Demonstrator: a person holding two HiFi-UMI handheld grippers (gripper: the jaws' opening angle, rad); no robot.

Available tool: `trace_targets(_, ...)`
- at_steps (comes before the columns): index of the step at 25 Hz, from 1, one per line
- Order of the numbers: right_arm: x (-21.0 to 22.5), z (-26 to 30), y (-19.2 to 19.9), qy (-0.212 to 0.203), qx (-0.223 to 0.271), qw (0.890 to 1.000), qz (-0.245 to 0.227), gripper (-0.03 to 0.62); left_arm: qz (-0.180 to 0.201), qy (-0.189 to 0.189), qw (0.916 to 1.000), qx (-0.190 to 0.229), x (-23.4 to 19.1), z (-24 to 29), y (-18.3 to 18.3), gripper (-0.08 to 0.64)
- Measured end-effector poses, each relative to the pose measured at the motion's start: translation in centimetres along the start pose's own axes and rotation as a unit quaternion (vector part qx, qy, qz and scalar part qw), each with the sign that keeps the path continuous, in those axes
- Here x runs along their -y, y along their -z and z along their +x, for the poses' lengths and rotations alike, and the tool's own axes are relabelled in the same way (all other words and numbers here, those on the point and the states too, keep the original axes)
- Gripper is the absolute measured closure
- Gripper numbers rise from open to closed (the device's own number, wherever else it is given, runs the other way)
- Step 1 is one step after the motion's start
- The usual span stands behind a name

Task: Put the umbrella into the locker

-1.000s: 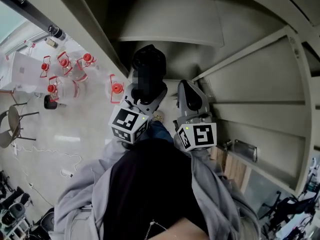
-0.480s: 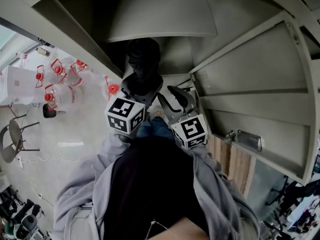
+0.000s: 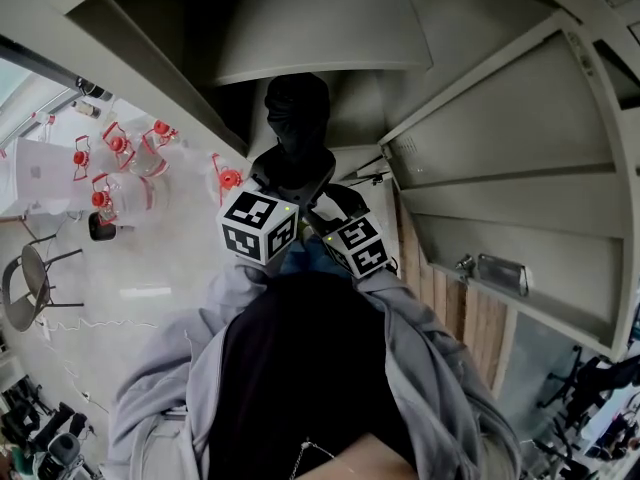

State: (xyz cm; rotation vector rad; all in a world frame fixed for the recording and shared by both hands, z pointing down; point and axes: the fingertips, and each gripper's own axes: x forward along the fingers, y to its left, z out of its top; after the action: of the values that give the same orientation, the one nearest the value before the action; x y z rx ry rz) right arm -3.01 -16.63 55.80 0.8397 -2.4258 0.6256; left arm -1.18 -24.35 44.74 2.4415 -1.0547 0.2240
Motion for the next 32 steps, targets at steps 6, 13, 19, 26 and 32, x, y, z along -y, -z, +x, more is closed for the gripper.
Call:
trace_targets(6, 0.2, 0.7, 0.5, 0.009, -0.006, 1.0, 0.016, 0.382, -0.014, 0.011, 0.9998, -0.002, 0.2, 0.0, -0.1, 0.313)
trace_targets(13, -0.2, 0.3, 0.6, 0.002, -0.003, 0.999, 0.049, 0.434, -0.012, 0.022, 0.9996, -0.013, 0.7, 0.6, -0.1, 0.31)
trace_targets(19, -0.6, -0.2, 0.5, -0.006, -0.001, 0.996, 0.084, 0.437, 0.006, 0.012, 0.9998, -0.017, 0.6, 1.1, -0.1, 0.305)
trace_targets(26, -1.4, -0.8, 0.7, -0.019, 0.0, 0.995, 0.1, 0.437, 0.046, -0.011, 0.9986, -0.025, 0.8, 0.9, 0.3, 0.278)
trace_targets(32, -1.5, -0.9, 0.9, -0.024, 0.001, 0.993, 0.114, 0.439, 0.03, -0.036, 0.9984, -0.032, -0.5, 0.9, 0.7, 0.27)
